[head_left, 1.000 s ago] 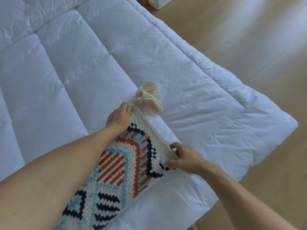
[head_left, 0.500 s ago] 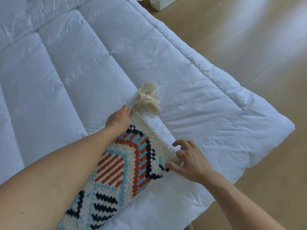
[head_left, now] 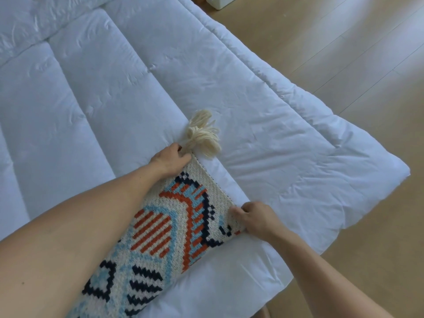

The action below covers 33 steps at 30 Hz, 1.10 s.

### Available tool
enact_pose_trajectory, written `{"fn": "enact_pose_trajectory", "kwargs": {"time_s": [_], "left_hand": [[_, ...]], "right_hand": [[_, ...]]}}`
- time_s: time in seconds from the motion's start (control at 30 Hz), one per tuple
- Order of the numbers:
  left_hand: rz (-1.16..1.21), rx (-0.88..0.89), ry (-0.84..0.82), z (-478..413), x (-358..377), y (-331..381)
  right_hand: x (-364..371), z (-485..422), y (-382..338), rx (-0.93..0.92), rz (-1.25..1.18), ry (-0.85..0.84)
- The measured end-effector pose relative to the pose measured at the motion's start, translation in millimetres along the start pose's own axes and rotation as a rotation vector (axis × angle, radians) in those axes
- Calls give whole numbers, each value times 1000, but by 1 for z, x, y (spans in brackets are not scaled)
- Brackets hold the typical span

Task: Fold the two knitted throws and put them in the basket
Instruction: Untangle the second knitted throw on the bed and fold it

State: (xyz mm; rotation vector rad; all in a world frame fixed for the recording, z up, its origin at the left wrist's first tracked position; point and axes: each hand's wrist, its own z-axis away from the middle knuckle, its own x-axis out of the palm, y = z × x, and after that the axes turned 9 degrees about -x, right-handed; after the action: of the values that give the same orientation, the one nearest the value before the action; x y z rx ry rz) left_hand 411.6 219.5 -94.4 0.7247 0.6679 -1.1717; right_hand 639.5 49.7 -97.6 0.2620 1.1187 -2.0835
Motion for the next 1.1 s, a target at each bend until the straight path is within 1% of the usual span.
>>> {"fn": "enact_pose_trajectory", "kwargs": {"time_s": [0.07,0.17,0.2,0.27,0.3,0.37,0.43,0.53,0.57,0.6,0.67,0.73,0.8,0.87,0.93,0.97,1.03,1.1], "left_hand": [[-14,-39,-64,-1,-7,5],[-46,-43,-143,-2,-8,12],[-15,-39,-172,-3,-8,14],[112,-10,-184,-4,-12,20],[171,16,-153,-5,-18,24],[281,66,-35,-11,-28,36],[343,124,21,-17,-32,48],[301,155,-21,-29,-19,55],[287,146,-2,-34,-14,55],[280,142,39,-36,-11,56],[242,166,137,-40,-8,60],[220,223,232,-44,-11,66],[245,243,295,-49,-14,70],[267,213,260,-52,-12,71],[292,174,117,-52,-11,64],[294,155,40,-52,-12,57],[243,115,-54,-48,-20,40],[174,66,-98,-42,-28,21]], "right_hand": [[-1,-1,0,11,-98,-25],[-2,2,2,49,-235,-183],[-5,2,4,51,-261,-204],[-15,1,7,47,-323,-148],[-23,0,7,41,-360,-87],[-38,-4,6,23,-426,49],[-51,-13,5,19,-452,124],[-55,-27,13,19,-363,114],[-57,-31,16,20,-352,129],[-59,-34,19,21,-370,142],[-67,-38,22,34,-421,115],[-76,-43,23,55,-399,67],[-80,-49,22,62,-349,84],[-79,-55,21,44,-191,139],[-75,-55,19,30,23,122],[-73,-54,17,35,86,95],[-74,-55,10,43,84,46],[-77,-59,-5,23,34,47]]}}
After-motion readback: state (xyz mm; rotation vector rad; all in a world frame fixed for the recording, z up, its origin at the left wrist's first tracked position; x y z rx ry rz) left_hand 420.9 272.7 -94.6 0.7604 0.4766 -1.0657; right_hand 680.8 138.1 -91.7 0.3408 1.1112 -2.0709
